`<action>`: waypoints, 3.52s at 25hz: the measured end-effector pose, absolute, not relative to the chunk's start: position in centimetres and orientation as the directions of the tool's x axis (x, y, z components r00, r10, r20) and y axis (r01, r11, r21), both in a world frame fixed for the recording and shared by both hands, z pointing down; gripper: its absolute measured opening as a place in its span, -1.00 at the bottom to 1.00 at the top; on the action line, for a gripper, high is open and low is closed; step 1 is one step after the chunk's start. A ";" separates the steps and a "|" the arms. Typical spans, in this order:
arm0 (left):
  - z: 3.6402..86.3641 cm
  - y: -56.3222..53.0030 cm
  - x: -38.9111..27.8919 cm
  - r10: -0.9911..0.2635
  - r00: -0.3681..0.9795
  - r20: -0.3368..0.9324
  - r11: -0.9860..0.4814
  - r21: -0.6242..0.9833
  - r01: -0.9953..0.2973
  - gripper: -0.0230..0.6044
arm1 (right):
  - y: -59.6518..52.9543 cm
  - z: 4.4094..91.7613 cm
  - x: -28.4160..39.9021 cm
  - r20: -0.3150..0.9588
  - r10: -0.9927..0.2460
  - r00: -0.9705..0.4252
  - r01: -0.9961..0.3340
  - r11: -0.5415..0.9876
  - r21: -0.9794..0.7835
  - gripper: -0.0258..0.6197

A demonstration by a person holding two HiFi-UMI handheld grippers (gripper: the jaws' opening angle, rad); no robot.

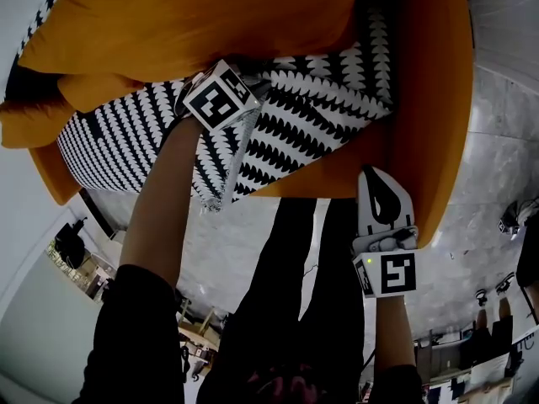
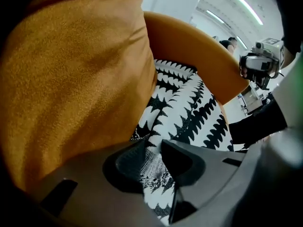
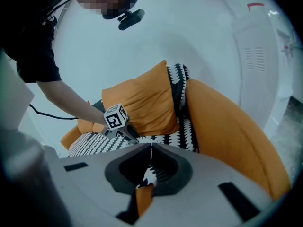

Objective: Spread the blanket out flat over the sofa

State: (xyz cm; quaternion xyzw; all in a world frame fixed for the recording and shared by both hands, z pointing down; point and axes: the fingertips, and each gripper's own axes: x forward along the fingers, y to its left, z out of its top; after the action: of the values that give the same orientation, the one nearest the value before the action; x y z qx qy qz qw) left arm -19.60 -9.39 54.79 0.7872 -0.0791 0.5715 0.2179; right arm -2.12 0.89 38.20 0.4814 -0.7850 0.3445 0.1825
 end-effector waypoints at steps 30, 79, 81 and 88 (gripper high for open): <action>46.1 -6.0 -18.1 -0.001 0.473 0.881 -0.944 0.155 -0.292 -0.80 | 1.2 33.6 -3.0 0.578 -0.732 -0.360 -0.930 0.232 -0.285 -0.85; 40.0 17.2 2.3 0.203 0.519 0.830 -0.978 0.202 0.059 -0.81 | 20.2 29.3 11.4 0.527 -0.846 -0.081 -0.960 -0.077 -0.270 -0.85; 40.4 18.3 2.7 0.215 0.511 0.832 -0.975 0.211 0.067 -0.81 | 21.0 29.5 12.0 0.521 -0.850 -0.076 -0.960 -0.079 -0.269 -0.85; 42.8 21.7 4.7 0.241 0.476 0.846 -0.970 0.221 0.098 -0.81 | 24.3 31.3 14.4 0.528 -0.848 -0.051 -0.954 -0.115 -0.276 -0.85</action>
State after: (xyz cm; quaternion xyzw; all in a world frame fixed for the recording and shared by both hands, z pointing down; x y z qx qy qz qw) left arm 4.73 21.71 42.79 0.8562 0.0989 0.5020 0.0712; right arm 14.44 24.32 31.29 0.6832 -0.6594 0.3010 0.0882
